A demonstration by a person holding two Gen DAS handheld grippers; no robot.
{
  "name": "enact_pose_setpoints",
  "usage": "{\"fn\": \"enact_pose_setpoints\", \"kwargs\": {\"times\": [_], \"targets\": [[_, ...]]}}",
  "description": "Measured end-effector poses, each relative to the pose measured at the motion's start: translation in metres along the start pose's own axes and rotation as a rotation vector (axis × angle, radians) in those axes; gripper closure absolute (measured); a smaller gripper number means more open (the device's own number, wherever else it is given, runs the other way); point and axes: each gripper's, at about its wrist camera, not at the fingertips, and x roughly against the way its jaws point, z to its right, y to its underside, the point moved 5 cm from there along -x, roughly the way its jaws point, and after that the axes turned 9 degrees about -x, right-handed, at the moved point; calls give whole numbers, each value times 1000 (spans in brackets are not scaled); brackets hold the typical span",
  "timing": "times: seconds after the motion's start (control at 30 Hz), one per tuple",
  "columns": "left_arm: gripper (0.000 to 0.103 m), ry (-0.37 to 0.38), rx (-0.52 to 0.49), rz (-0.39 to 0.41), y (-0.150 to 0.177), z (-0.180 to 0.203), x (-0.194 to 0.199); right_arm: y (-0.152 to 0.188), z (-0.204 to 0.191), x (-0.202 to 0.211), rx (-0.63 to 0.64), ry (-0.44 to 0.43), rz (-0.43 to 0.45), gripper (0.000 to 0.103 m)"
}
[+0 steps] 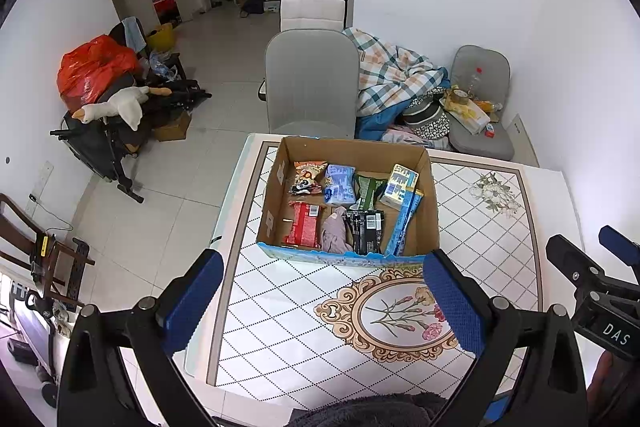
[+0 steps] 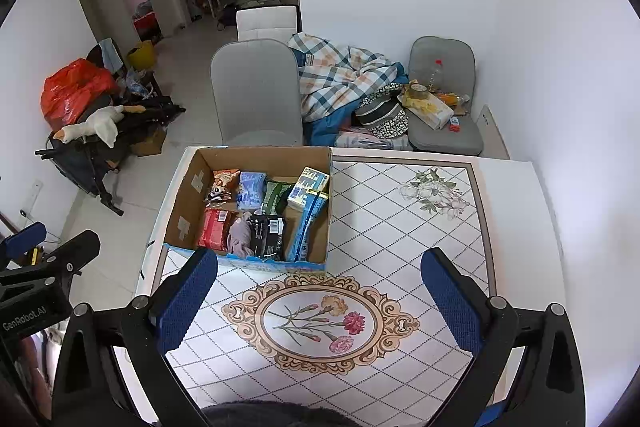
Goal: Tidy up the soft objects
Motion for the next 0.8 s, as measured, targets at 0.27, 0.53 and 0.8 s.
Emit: {"fn": "enact_pose_setpoints", "kwargs": {"times": [0.27,0.53,0.8], "targets": [[1,-1,-3,-12,0,-1,-2,1,-1,0,-4,-4,-2,0],[1,-1,0,-8,-1,-4,-3,-2,0,-2,-8,4,5,0],[1,0,2,-12,0,-5,-5,-7,0,-4,-10,11,9,0]]}}
